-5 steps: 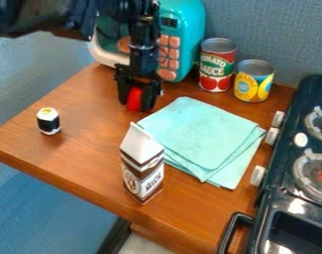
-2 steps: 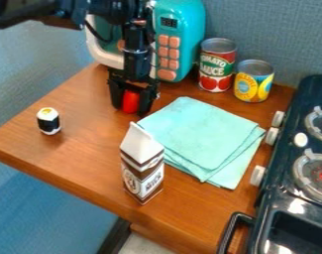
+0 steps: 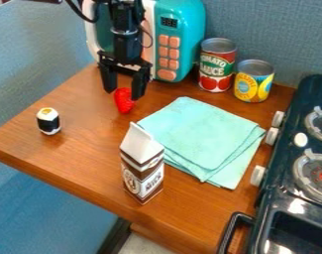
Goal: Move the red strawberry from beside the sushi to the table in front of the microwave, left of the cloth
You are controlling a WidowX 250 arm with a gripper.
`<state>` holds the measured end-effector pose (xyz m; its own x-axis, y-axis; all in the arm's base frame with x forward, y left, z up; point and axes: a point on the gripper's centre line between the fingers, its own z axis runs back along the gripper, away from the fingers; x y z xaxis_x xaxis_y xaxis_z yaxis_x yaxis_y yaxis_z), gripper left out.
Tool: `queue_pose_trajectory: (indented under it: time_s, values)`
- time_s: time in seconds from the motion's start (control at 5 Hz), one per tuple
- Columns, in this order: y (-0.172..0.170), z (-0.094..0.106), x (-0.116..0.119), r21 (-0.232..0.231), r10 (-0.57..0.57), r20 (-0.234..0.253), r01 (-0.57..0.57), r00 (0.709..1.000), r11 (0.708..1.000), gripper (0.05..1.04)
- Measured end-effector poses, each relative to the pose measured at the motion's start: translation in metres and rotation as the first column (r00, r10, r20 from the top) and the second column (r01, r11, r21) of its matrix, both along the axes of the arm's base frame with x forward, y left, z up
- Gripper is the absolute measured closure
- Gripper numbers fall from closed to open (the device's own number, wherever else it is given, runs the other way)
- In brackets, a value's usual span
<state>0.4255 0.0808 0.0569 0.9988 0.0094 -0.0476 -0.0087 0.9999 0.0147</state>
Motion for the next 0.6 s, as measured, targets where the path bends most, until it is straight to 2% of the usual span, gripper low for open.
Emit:
queue_pose_trajectory:
  time_s: [0.2,0.4,0.6]
  values:
    - [-0.004,0.006,-0.014,-0.012,0.004,0.004,-0.004,1.0,1.0,0.079]
    - [-0.002,0.03,-0.051,-0.004,-0.012,-0.017,0.012,1.0,1.0,0.079]
    - [0.001,0.05,-0.098,0.039,-0.043,-0.035,0.045,0.998,0.998,0.079]
